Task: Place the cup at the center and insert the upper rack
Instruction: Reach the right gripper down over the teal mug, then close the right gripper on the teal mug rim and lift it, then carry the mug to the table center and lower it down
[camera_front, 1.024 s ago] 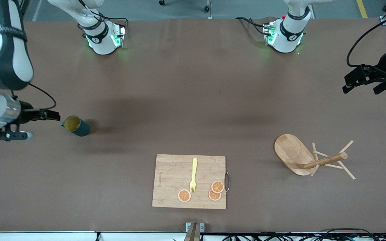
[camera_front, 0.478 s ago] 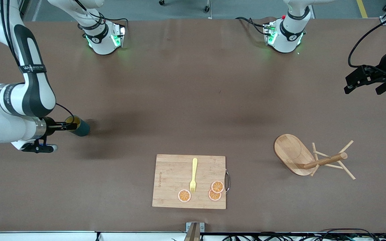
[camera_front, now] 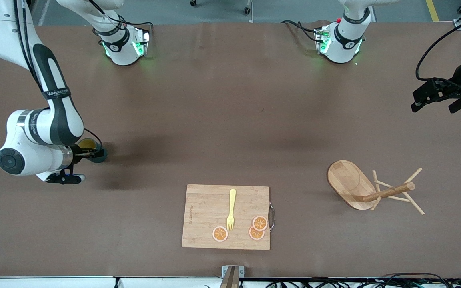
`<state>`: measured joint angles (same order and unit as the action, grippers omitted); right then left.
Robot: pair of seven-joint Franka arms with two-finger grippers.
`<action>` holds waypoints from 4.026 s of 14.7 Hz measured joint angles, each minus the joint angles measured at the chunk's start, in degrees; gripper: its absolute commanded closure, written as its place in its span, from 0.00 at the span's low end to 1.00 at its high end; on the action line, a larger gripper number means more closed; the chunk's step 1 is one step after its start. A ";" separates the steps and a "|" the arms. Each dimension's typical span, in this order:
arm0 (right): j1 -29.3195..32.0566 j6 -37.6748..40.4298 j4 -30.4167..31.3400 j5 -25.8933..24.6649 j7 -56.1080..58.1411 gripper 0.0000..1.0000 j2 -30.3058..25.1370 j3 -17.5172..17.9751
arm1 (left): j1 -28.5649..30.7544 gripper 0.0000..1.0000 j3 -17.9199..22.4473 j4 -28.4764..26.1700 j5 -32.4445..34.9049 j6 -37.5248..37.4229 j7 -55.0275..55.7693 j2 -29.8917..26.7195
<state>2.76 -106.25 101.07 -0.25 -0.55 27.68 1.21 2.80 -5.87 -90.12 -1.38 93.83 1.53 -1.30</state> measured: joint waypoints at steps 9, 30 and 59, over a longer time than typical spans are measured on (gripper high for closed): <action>-0.02 -1.06 1.70 0.00 0.00 0.19 0.61 0.00 | 0.00 0.00 0.00 0.00 0.00 0.00 0.00 0.00; 0.31 -2.27 1.43 0.00 0.58 0.97 2.99 -0.18 | 0.01 0.00 -0.01 0.00 0.00 0.00 0.00 0.00; -50.43 -7.91 -25.48 11.36 -48.91 1.00 14.02 1.95 | 0.24 0.00 0.03 0.00 0.00 0.00 0.04 0.10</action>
<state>-47.67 -114.16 75.59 11.10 -49.46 41.70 3.16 3.04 -5.85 -90.12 -1.38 93.83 1.57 -1.20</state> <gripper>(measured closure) 0.938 0.000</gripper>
